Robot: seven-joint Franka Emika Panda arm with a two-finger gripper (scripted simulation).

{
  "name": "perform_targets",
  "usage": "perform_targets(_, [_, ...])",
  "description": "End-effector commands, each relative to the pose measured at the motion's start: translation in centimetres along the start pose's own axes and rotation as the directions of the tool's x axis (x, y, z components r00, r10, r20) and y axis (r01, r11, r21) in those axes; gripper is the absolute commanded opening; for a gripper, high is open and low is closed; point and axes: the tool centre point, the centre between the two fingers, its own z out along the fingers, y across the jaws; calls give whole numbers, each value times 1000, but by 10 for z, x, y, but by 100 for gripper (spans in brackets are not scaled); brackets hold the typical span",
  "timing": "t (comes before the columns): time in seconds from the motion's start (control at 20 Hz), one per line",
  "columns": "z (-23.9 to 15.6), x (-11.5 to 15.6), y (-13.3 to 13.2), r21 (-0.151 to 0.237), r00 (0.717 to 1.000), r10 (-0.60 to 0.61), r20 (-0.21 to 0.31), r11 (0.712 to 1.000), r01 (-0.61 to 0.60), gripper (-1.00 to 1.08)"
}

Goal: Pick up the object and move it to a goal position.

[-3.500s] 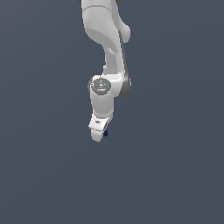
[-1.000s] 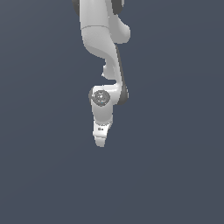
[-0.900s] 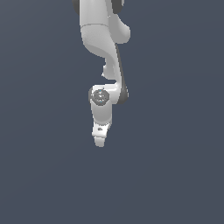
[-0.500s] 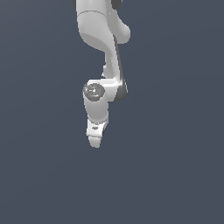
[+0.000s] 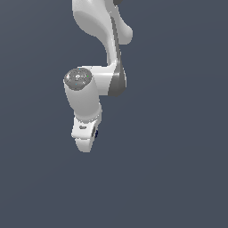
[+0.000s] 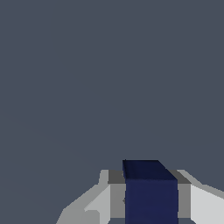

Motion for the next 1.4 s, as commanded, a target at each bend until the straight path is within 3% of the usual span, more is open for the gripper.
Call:
perform_targets(0.0, [-22,-6,11,1,1000,0,-1,1000,0,-100])
perform_targets(0.7, [-108,-29,60,1,1000,1,1,1000,-1,-100])
perform_targets(1.35, [-140,-38,81,0,1000,1,3,1000,-1,-100])
